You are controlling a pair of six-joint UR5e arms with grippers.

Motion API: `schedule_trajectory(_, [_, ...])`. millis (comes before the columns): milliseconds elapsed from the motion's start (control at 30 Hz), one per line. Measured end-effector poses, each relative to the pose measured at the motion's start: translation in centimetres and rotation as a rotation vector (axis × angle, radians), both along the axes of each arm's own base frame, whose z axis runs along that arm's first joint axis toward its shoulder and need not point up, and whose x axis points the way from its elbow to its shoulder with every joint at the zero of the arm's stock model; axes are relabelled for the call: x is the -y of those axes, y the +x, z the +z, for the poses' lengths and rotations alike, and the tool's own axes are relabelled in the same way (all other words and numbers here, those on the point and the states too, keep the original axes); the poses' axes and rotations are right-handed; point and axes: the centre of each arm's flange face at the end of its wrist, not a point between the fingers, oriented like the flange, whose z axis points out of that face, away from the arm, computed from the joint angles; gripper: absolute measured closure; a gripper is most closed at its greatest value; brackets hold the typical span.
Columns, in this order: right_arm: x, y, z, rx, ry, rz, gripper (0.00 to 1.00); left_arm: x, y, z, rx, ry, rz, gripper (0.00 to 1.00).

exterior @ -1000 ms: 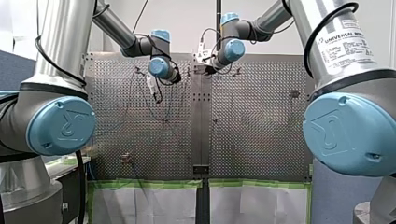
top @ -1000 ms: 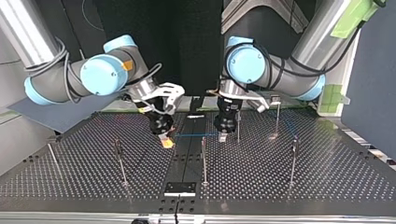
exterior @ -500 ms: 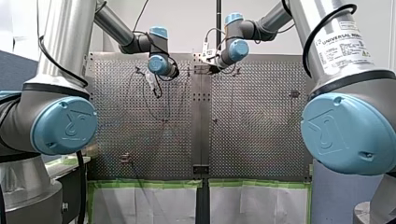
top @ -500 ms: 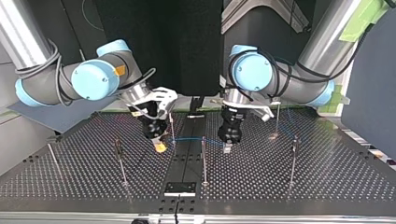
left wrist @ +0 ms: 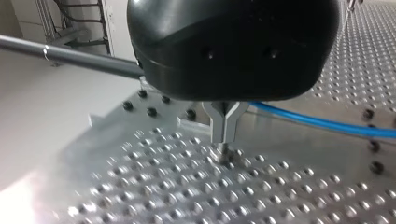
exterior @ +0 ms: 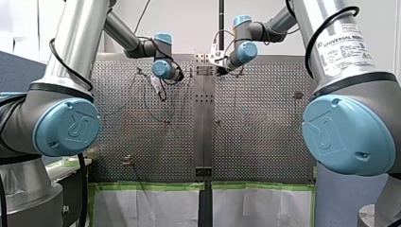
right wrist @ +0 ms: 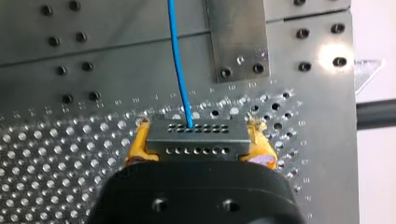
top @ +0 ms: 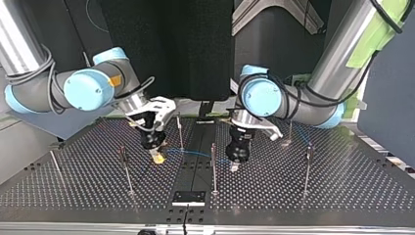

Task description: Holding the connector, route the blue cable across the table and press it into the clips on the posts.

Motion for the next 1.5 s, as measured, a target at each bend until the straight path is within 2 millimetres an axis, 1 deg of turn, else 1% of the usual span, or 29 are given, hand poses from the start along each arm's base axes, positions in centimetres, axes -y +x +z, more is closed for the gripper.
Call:
schedule_trajectory(133, [0.6, -0.6, 0.0, 0.003, 0.0, -0.005, 1.0, -0.2, 0.9, -1.4, -0.026, 0.006, 0.009, 1.0])
schedule_trajectory(167, [0.7, -0.7, 0.0, 0.003, 0.0, -0.007, 1.0, -0.2, 1.0, -1.7, -0.031, 0.008, 0.011, 0.96])
schedule_trajectory(200, [0.8, -0.8, 0.0, 0.004, 0.0, -0.009, 1.0, -0.2, 1.0, -1.9, -0.036, 0.011, 0.014, 0.96])
schedule_trajectory(233, [1.0, -0.9, 0.0, 0.004, 0.0, -0.011, 1.0, -0.3, 1.1, -2.0, -0.039, 0.012, 0.015, 0.89])
schedule_trajectory(267, [1.1, -1.1, 0.0, 0.004, 0.0, -0.014, 1.0, -0.3, 1.1, -2.1, -0.042, 0.013, 0.017, 0.78])
schedule_trajectory(300, [1.2, -1.2, 0.0, 0.004, 0.0, -0.016, 1.0, -0.3, 1.1, -2.2, -0.046, 0.015, 0.018, 0.78])
schedule_trajectory(333, [1.3, -1.3, 0.0, 0.004, -0.001, -0.017, 1.0, -0.3, 1.0, -2.2, -0.049, 0.017, 0.019, 0.69])
schedule_trajectory(367, [1.4, -1.4, 0.0, 0.003, -0.002, -0.019, 1.0, -0.3, 1.0, -2.2, -0.051, 0.02, 0.019, 0.55])
schedule_trajectory(400, [1.4, -1.4, 0.0, 0.003, -0.003, -0.021, 1.0, -0.2, 0.9, -2.2, -0.054, 0.025, 0.018, 0.55])
schedule_trajectory(433, [1.5, -1.5, 0.0, 0.002, -0.005, -0.022, 1.0, -0.2, 0.8, -2.3, -0.057, 0.03, 0.017, 0.45])
schedule_trajectory(500, [1.6, -1.6, 0.0, 0.002, -0.006, -0.023, 1.0, -0.1, 0.6, -2.3, -0.067, 0.04, 0.015, 0.45])
schedule_trajectory(533, [1.6, -1.6, 0.0, 0.002, -0.007, -0.024, 1.0, 0.0, 0.6, -2.3, -0.071, 0.043, 0.015, 0.22])
schedule_trajectory(567, [1.7, -1.6, 0.1, 0.002, -0.007, -0.024, 1.0, 0.0, 0.5, -2.4, -0.075, 0.046, 0.014, 0.12])
schedule_trajectory(600, [1.7, -1.6, 0.1, 0.002, -0.008, -0.023, 1.0, 0.0, 0.4, -2.4, -0.081, 0.051, 0.013, 0.12])
schedule_trajectory(633, [1.7, -1.6, 0.0, 0.002, -0.007, -0.021, 1.0, 0.0, 0.3, -2.4, -0.085, 0.055, 0.012, 0.0])
schedule_trajectory(767, [1.7, -1.6, 0.0, 0.002, -0.007, -0.015, 1.0, 0.1, -0.4, -2.0, -0.103, 0.068, 0.01, 0.0])
schedule_trajectory(967, [1.8, -1.7, 0.0, 0.003, -0.008, -0.015, 1.0, 0.0, -2.1, -0.1, -0.117, 0.087, 0.033, 0.0])
schedule_trajectory(1033, [1.8, -1.7, 0.1, 0.003, -0.009, -0.015, 1.0, 0.0, -2.6, 0.3, -0.126, 0.093, 0.038, 0.0])
schedule_trajectory(1167, [1.9, -1.8, 0.1, 0.003, -0.009, -0.015, 1.0, 0.6, -3.7, 0.0, -0.155, 0.108, 0.013, 0.0])
schedule_trajectory(1333, [2.1, -2.0, 0.1, 0.003, -0.008, -0.017, 1.0, 1.5, -5.8, -1.2, -0.211, 0.129, -0.044, 0.0])
schedule_trajectory(1500, [2.1, -2.1, 0.0, 0.003, -0.008, -0.017, 1.0, 1.6, -8.1, -1.4, -0.247, 0.139, -0.058, 0.0])
